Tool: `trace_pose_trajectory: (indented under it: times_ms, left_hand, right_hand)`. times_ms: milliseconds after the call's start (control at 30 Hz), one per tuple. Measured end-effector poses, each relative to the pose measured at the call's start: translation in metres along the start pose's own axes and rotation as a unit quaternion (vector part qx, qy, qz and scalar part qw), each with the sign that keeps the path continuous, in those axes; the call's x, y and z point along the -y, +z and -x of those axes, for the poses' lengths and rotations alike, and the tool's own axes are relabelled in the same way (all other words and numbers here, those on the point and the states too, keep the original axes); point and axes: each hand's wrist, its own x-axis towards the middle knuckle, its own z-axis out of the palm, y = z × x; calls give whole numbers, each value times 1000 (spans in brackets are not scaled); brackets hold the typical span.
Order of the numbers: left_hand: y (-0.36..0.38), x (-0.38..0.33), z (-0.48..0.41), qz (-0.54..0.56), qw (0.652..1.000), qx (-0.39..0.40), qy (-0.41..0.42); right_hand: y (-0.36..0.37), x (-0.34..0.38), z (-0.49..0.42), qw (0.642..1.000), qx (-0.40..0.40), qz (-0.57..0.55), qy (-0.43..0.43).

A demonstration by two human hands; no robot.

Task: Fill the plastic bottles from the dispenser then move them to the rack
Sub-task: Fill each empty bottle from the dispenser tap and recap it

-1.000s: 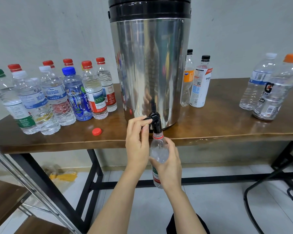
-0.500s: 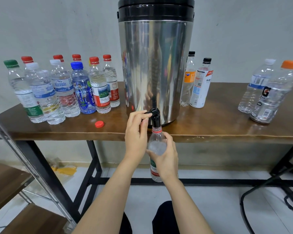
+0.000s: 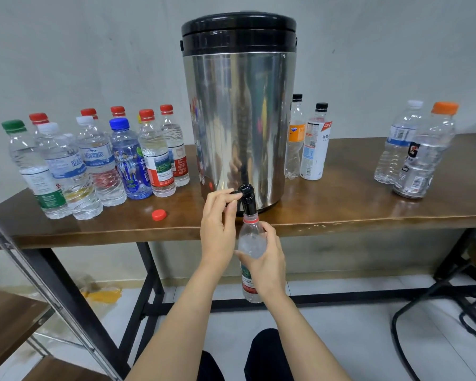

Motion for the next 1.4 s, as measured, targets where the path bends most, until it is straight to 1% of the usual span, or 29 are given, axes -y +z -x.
trace_pose_trajectory:
  times_ms: [333,567,733,833,1000,1167,1267,1400]
  left_hand:
    - [2,1,1,3,1000,-9,3]
    - [2,1,0,-6,1000,-16,24]
    - [-1,4,-1,-37,999,-4,39]
    - [-9,6,-3,-74,995,17,71]
    - [-23,5,-15,-156,977,62,131]
    - [-33,4,-30,-231,944,106,209]
    - [-38,1,-36,-251,923,133,260]
    - [-43,-3,-43,-266,905,167,287]
  right_hand:
    - [1,-1,-1,1000,-11,-3,-1]
    - [1,-2,-3,1000,-9,6,-13]
    - [-1,-3,-3,1000,-6,10,-15]
    - [-1,-4,-2,1000,-2,12,-17]
    - [-2,-5,-3,1000,-1,12,-19]
    - [-2,-5,-3,1000,-3,11,-20]
    - [-2,-5,-3,1000,-4,10,-22]
    - [-2,-5,-3,1000,-4,7,-19]
